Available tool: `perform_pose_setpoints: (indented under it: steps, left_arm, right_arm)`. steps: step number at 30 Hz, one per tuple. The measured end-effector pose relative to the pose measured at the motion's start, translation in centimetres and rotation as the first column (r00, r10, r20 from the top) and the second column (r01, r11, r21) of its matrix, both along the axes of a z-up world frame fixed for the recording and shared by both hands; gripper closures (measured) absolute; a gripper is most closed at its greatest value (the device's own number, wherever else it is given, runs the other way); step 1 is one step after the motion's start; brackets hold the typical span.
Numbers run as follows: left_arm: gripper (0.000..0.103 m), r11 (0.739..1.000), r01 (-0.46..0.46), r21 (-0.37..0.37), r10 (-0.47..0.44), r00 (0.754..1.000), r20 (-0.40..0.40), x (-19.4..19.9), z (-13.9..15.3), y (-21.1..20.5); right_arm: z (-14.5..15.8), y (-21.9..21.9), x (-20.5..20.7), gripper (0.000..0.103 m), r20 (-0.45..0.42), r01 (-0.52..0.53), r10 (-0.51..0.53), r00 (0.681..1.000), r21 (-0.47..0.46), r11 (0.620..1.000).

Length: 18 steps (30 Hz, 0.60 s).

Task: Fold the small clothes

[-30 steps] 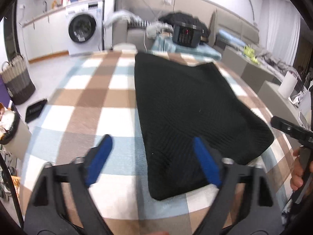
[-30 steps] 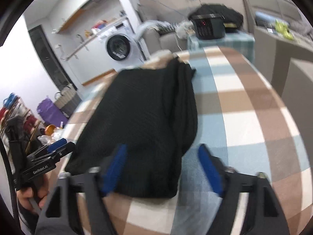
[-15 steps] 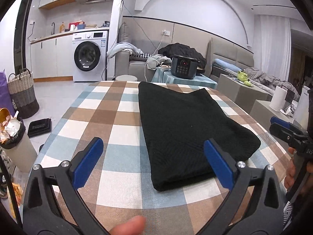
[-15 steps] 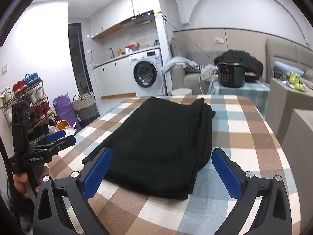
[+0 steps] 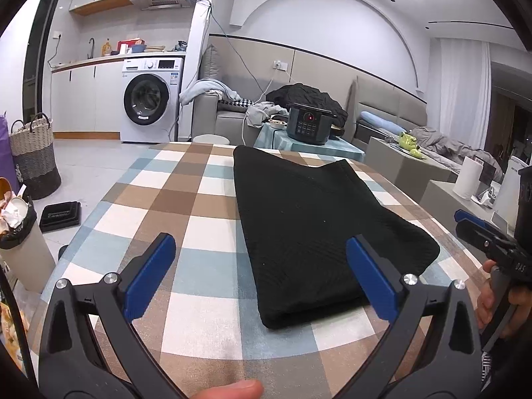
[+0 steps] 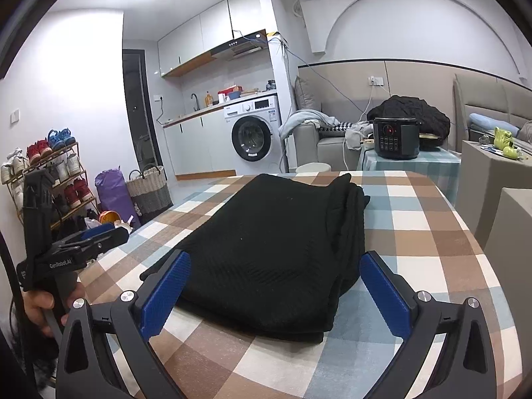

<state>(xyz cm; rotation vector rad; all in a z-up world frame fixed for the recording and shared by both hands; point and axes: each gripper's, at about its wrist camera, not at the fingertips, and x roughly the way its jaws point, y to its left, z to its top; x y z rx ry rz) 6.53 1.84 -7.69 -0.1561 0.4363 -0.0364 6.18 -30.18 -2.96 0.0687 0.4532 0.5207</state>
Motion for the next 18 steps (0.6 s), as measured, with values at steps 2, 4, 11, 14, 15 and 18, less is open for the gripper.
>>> perform_pose_setpoints:
  steps: [2, 4, 11, 14, 15, 18]
  left_arm:
    - [0.001, 1.000, 0.002, 0.004, -0.002, 1.000, 0.002, 0.0, 0.0, -0.1]
    - [0.001, 1.000, 0.009, 0.013, -0.009, 1.000, 0.006, -0.1, 0.1, -0.3]
    - [0.001, 0.998, 0.023, 0.054, -0.024, 1.000, 0.017, 0.0, 0.1, -1.2]
    - [0.001, 0.998, 0.030, 0.061, -0.031, 0.999, 0.020, -0.1, 0.2, -1.5]
    - [0.001, 0.998, 0.031, 0.063, -0.033, 0.999, 0.021, -0.1, 0.2, -1.5]
    - [0.001, 0.997, 0.037, 0.068, -0.039, 0.999, 0.021, 0.0, 0.1, -1.7]
  right_arm:
    - [0.1, -0.1, 0.0, 0.000, 0.003, 0.004, -0.004, 1.000, 0.006, 1.000]
    - [0.1, -0.1, -0.2, 0.000, 0.014, 0.015, -0.015, 1.000, 0.001, 1.000]
    - [0.2, 1.2, -0.9, 0.000, 0.053, -0.005, 0.009, 0.999, -0.062, 0.998]
    - [0.1, 1.4, -0.6, 0.000, 0.050, -0.012, 0.016, 0.999, -0.071, 0.997]
    - [0.1, 1.3, -0.6, 0.000, 0.049, -0.010, 0.014, 0.999, -0.068, 0.998]
    - [-0.1, 1.0, -0.3, 0.000, 0.039, -0.003, 0.005, 0.999, -0.055, 0.998]
